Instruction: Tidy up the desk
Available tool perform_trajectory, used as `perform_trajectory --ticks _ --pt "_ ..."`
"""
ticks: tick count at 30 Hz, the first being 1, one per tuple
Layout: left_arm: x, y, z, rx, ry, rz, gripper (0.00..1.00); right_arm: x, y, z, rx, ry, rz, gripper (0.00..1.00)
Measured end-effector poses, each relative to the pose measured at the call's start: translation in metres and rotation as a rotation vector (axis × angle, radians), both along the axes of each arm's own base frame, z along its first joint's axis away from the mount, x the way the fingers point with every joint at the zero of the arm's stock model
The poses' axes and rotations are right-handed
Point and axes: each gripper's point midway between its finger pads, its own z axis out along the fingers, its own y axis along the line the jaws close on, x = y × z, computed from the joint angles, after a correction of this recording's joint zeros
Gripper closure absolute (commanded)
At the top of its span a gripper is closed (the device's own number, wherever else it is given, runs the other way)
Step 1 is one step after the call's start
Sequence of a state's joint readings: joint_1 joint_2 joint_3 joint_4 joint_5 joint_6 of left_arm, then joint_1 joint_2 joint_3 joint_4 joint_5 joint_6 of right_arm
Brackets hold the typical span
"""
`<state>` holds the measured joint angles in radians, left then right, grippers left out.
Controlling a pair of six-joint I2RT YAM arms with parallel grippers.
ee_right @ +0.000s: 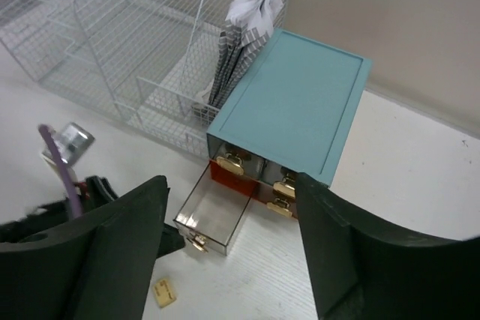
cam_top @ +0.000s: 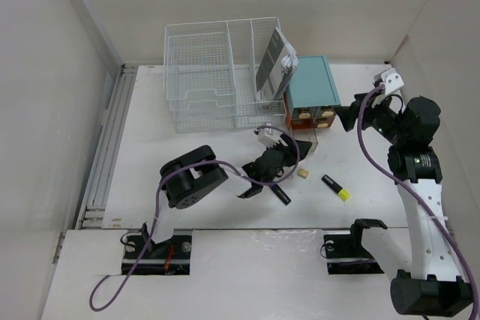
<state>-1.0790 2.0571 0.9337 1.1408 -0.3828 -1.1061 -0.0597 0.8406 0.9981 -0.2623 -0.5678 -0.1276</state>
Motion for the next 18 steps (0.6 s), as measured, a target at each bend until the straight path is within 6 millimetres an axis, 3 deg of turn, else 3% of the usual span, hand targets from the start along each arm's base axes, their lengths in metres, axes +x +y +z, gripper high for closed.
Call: perform_trajectory --ticks 1,2,4,7,10,11,13,14,15,16,18 --pt "-0.003 0.000 0.010 0.014 -0.024 -0.012 0.75 0.000 0.001 -0.003 -0.018 0.002 0.013 0.34" --pt "-0.006 0.001 0.020 0.029 -0.048 -0.024 0.87 0.001 0.001 -0.006 -0.042 0.004 0.024 0.47" --pt "-0.014 0.004 0.040 0.066 -0.103 -0.049 1.00 0.006 0.001 -0.014 -0.080 0.028 0.044 0.53" --pt "-0.028 0.012 0.062 0.142 -0.174 -0.086 1.00 0.014 0.000 -0.028 -0.162 0.068 0.088 0.66" --pt "-0.044 0.028 0.067 0.269 -0.246 -0.141 1.00 0.016 0.000 -0.049 -0.242 0.126 0.148 0.71" --pt "-0.049 0.034 0.066 0.315 -0.268 -0.161 0.98 0.015 0.000 -0.057 -0.264 0.151 0.170 0.71" --pt "-0.059 0.047 0.060 0.429 -0.306 -0.205 0.79 0.012 0.001 -0.073 -0.313 0.191 0.220 0.70" --pt "-0.062 0.052 0.052 0.494 -0.317 -0.230 0.58 0.009 0.003 -0.081 -0.341 0.216 0.251 0.68" --pt "-0.067 0.059 0.050 0.548 -0.331 -0.254 0.47 0.004 0.006 -0.090 -0.375 0.240 0.296 0.66" --pt "-0.071 0.064 0.044 0.606 -0.337 -0.282 0.41 0.001 0.010 -0.098 -0.398 0.258 0.335 0.59" --pt "-0.079 0.073 0.025 0.729 -0.336 -0.342 0.35 -0.010 0.022 -0.115 -0.446 0.303 0.431 0.58"
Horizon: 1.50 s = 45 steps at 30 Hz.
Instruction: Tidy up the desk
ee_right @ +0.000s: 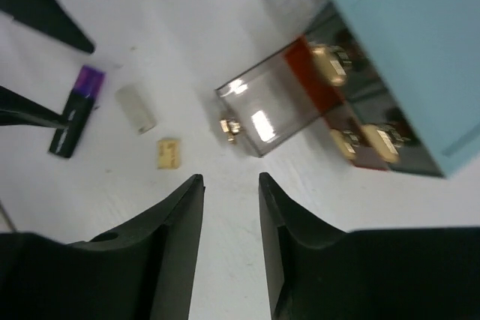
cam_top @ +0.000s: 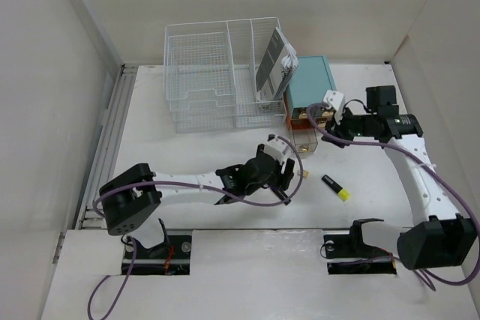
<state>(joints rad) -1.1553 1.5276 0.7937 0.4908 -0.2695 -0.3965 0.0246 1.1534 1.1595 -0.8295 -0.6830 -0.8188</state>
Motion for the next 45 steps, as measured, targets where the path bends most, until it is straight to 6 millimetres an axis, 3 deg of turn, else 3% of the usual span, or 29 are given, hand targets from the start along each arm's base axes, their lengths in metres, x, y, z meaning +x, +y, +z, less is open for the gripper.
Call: perform_trajectory --ticks 6,11,24,33,36,38,45 --pt "-0.023 0.010 -0.060 0.376 -0.006 -0.142 0.37 -0.020 0.017 -0.033 -0.047 0.124 0.148 0.57" --pt "-0.019 0.022 -0.104 0.617 -0.022 -0.201 0.40 -0.022 0.021 -0.040 -0.034 0.152 0.187 0.57" --pt "0.015 0.014 -0.101 0.743 -0.150 -0.284 0.41 -0.025 0.026 -0.042 -0.019 0.150 0.236 0.57" --pt "0.033 0.010 -0.104 0.696 -0.086 -0.438 0.47 -0.031 0.028 -0.041 -0.003 0.151 0.272 0.57" --pt "0.029 0.005 -0.106 0.676 -0.053 -0.508 0.47 -0.034 0.025 -0.041 0.007 0.158 0.277 0.57" --pt "0.021 -0.002 -0.107 0.657 -0.032 -0.576 0.44 -0.036 0.023 -0.041 0.014 0.161 0.279 0.57" --pt "-0.006 -0.016 -0.109 0.603 0.016 -0.774 0.46 -0.044 0.020 -0.041 0.028 0.176 0.296 0.57"
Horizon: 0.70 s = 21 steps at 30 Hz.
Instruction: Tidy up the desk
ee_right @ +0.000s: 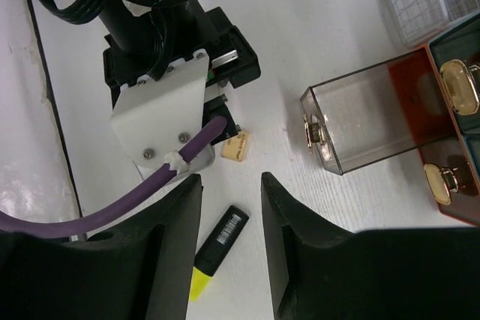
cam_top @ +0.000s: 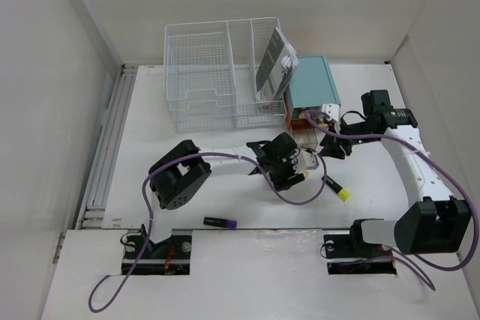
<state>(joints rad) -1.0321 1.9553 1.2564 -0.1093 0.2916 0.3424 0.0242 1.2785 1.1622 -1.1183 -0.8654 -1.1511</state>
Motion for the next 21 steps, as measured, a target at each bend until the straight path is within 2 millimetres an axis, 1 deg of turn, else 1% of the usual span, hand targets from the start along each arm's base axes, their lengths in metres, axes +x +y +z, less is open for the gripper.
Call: perform_trajectory --ticks 2,5,7,8,13,15,17,18,19,21 --pt "-0.0044 0.0000 -0.0001 -0.001 0.015 -0.023 0.50 -0.0013 -0.0006 0.0001 0.004 0.002 0.003 0.57" --pt "-0.0079 -0.0003 0.0001 -0.007 0.032 -0.038 0.62 -0.0033 -0.0015 -0.0002 0.005 0.006 0.007 0.57" --pt "-0.0079 0.0007 0.0000 -0.008 0.041 -0.038 0.64 -0.0040 -0.0014 0.0001 0.008 0.006 0.011 0.57" --pt "-0.0086 0.0006 0.0001 -0.009 0.045 -0.037 0.68 -0.0047 -0.0015 0.0002 0.011 0.007 0.012 0.57" --pt "-0.0072 0.0021 -0.0001 -0.008 0.064 -0.005 0.78 -0.0075 -0.0013 0.0003 0.016 0.013 0.020 0.57" --pt "-0.0074 0.0022 -0.0002 -0.008 0.071 0.008 0.84 -0.0077 -0.0018 0.0004 0.017 0.014 0.018 0.57" --pt "-0.0072 0.0024 -0.0004 -0.008 0.077 0.023 0.87 -0.0071 -0.0034 0.0003 0.017 0.013 0.013 0.59" --pt "-0.0074 0.0024 -0.0008 -0.009 0.082 0.030 0.92 -0.0066 -0.0046 0.0002 0.016 0.013 0.009 0.59" --pt "-0.0075 0.0022 -0.0012 -0.012 0.083 0.035 0.94 -0.0058 -0.0068 0.0001 0.014 0.012 0.002 0.59" --pt "-0.0078 0.0022 -0.0009 -0.021 0.087 0.049 0.96 -0.0045 -0.0102 -0.0004 0.008 0.011 -0.010 0.59"
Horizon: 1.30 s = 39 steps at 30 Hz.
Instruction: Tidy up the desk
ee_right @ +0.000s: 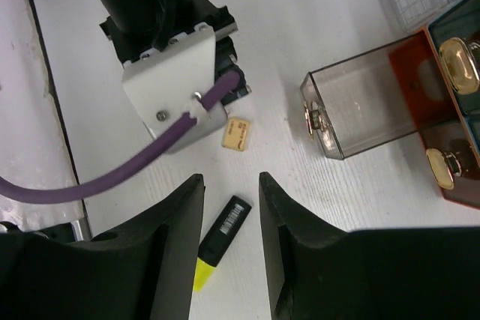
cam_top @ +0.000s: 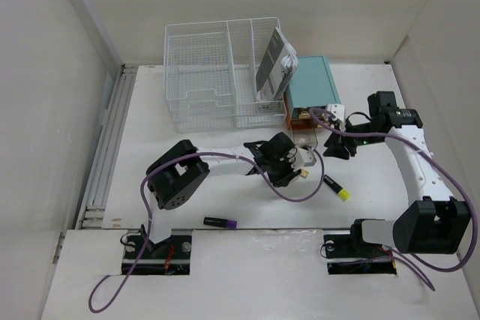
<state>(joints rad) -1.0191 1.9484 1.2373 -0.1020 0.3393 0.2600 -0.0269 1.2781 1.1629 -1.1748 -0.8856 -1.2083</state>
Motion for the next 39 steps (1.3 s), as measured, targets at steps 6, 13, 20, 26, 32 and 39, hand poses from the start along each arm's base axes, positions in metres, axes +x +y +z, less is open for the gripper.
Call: perform_trajectory --ticks 6,13,20,26,32,39 --pt "-0.001 0.003 0.000 -0.033 -0.008 0.043 1.00 0.002 -0.012 0.007 -0.018 -0.038 -0.047 0.59" --pt "0.001 0.005 0.000 -0.044 -0.013 0.082 0.97 0.000 -0.016 0.020 -0.034 -0.097 -0.064 0.56" --pt "0.001 0.005 -0.001 -0.030 -0.027 0.115 0.90 -0.001 -0.017 0.019 -0.040 -0.091 -0.072 0.56" --pt "0.000 0.003 -0.002 -0.011 -0.046 0.132 0.87 -0.002 -0.017 0.022 -0.042 -0.105 -0.075 0.56" --pt "0.000 0.003 -0.002 0.018 -0.062 0.144 0.79 -0.004 -0.017 0.027 -0.043 -0.129 -0.076 0.56" --pt "0.000 0.001 -0.003 0.035 -0.088 0.151 0.69 -0.005 -0.017 0.028 -0.043 -0.132 -0.076 0.56"
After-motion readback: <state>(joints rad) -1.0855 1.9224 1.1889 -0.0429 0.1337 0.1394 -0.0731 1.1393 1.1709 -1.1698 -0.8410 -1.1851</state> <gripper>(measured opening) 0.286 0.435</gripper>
